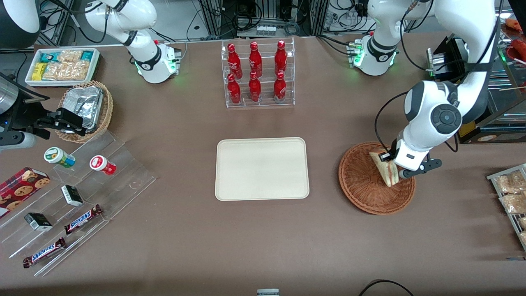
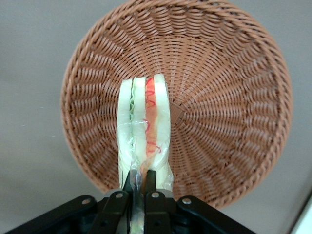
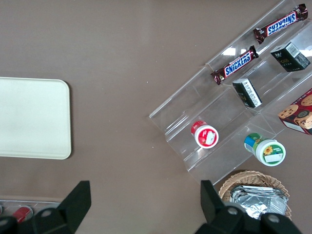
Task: Place sandwich from basket to tray
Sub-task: 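Lower the left gripper around the sandwich and close it, then lift the sandwich and carry it over the cream tray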
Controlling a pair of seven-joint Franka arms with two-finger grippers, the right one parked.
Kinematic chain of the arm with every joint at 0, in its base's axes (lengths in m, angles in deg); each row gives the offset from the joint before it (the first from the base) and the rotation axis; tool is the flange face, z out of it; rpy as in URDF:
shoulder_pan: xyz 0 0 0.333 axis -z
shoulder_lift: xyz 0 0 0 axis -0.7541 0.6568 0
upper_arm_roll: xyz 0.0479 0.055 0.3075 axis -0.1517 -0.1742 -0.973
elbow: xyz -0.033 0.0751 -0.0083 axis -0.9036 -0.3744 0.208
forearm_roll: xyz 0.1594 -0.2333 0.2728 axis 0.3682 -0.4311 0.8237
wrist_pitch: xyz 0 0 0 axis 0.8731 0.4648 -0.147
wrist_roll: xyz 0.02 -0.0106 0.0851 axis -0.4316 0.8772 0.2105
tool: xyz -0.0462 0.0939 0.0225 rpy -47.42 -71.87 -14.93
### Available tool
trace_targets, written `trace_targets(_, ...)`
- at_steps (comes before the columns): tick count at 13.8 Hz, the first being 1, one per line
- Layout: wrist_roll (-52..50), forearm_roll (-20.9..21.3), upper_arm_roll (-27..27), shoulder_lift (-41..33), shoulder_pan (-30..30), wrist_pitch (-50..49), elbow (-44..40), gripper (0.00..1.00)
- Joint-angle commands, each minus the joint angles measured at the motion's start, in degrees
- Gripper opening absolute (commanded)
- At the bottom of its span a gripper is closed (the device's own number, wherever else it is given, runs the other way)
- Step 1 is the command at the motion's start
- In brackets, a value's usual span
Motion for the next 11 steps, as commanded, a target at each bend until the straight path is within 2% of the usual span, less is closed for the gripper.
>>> trace_targets(1,1.57,1.93,3.04,-0.28,-0.28,-9.39,-7.14,0.00)
trace_targets(7,3.78,1.76,13.23,1.38,-0.37,-11.01,-9.71,0.00)
trace_targets(11,3.17,1.67,19.65,4.54,-0.37,-6.81,-10.24,0.00)
